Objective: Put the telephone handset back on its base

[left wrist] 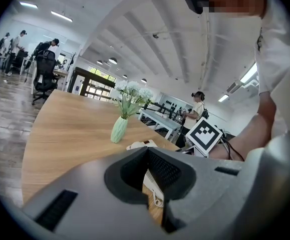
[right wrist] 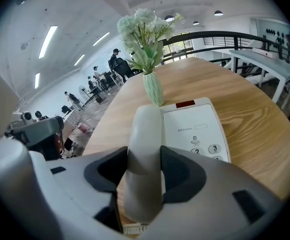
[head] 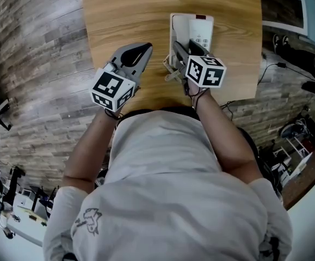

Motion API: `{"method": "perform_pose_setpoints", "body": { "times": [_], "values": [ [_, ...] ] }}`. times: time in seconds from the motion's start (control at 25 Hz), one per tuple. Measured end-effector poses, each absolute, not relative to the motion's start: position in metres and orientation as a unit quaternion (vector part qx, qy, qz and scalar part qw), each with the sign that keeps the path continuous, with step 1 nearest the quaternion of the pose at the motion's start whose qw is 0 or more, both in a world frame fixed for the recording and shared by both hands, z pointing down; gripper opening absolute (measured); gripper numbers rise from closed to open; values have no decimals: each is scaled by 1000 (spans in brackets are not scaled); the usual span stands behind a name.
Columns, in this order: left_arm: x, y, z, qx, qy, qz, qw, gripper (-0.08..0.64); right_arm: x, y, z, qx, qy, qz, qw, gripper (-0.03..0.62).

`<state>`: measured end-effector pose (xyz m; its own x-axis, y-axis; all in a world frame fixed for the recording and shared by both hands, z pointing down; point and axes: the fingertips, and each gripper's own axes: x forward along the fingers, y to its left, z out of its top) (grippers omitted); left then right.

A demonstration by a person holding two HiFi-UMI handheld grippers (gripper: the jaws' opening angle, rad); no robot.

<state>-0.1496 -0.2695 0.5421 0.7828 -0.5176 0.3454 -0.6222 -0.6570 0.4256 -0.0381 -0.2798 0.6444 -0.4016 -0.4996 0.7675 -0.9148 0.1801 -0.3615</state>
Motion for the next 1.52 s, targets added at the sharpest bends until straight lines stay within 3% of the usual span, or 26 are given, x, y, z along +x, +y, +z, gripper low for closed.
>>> {"method": "perform_pose_setpoints", "body": {
  "times": [0.64,1.16,1.52],
  "values": [
    [-157,-269,543,903,-319,92,274,5,-42,-280,656,506,-717,392,277,232],
    [-157,-250,514,911,-318,89,246,5,-31,-272,606,497,-752,358,242,272],
    [-146,-234,478,921,-316,88,212,5,-42,-256,531,467,-817,242,236,196]
  ]
}}
